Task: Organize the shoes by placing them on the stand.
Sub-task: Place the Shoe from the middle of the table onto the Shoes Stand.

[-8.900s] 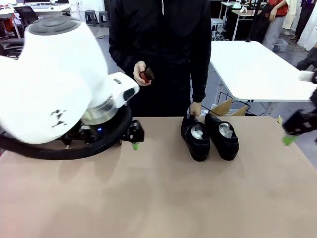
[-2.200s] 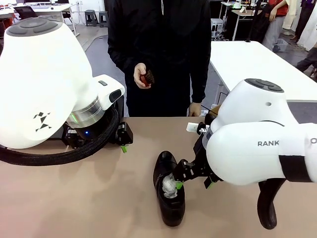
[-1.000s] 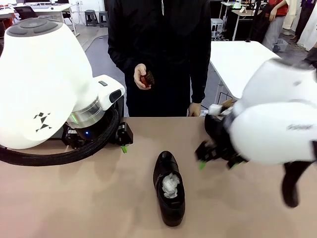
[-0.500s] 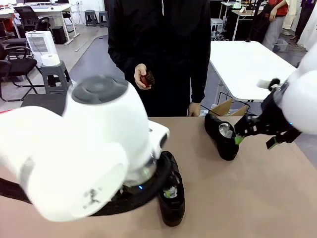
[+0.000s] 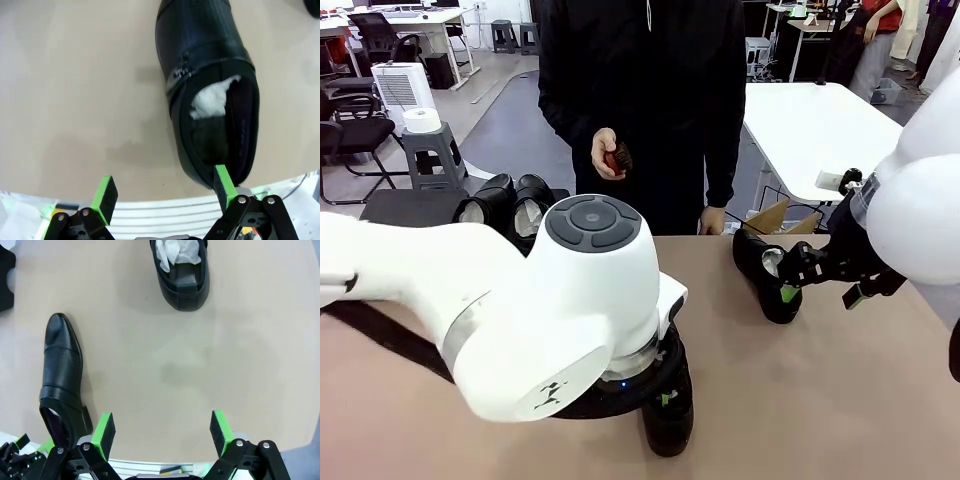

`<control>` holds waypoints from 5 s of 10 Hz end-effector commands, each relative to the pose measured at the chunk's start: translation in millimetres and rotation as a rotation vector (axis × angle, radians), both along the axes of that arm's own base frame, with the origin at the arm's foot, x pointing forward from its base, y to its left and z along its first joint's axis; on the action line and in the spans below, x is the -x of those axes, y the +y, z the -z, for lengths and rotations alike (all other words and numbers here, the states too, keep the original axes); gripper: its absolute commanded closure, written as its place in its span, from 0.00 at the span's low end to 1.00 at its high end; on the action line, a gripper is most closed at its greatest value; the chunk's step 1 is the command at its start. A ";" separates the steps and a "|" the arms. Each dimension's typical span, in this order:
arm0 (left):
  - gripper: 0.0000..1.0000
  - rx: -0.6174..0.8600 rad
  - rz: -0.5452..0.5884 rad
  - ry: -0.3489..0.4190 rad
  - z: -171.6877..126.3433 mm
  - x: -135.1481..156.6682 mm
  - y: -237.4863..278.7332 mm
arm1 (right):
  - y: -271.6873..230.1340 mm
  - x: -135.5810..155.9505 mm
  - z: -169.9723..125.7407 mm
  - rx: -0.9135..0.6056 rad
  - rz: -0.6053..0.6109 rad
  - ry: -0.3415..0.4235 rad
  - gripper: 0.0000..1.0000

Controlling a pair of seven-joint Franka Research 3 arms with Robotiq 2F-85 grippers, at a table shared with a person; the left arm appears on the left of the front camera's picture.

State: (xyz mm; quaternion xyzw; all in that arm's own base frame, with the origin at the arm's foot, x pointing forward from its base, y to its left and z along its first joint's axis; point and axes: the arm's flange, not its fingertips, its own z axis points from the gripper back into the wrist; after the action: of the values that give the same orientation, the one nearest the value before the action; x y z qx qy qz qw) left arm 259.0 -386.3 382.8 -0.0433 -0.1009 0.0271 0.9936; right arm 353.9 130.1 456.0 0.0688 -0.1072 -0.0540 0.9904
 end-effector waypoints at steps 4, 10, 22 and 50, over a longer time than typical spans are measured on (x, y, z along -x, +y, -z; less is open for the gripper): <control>0.00 0.023 0.004 0.014 27.3 -25.3 -8.1 | 0.3 -2.6 -1.2 -0.013 0.007 -0.015 0.00; 0.00 -0.024 0.009 0.003 9.8 -22.2 -17.0 | 0.3 -2.6 -1.2 -0.013 0.007 -0.015 0.00; 0.00 0.071 0.068 -0.003 7.0 -37.4 -93.4 | 0.3 -2.6 -1.2 -0.013 0.007 -0.015 0.00; 1.00 -0.071 0.269 -0.147 -131.3 -25.1 24.9 | 0.3 -2.6 -1.2 -0.013 0.007 -0.015 0.00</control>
State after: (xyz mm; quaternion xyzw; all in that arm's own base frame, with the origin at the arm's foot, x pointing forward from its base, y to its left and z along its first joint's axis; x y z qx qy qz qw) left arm 291.6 -328.5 526.6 -0.0069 -0.1688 -0.0931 0.9812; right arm 354.4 129.0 456.6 0.0698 -0.1083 -0.0554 0.9901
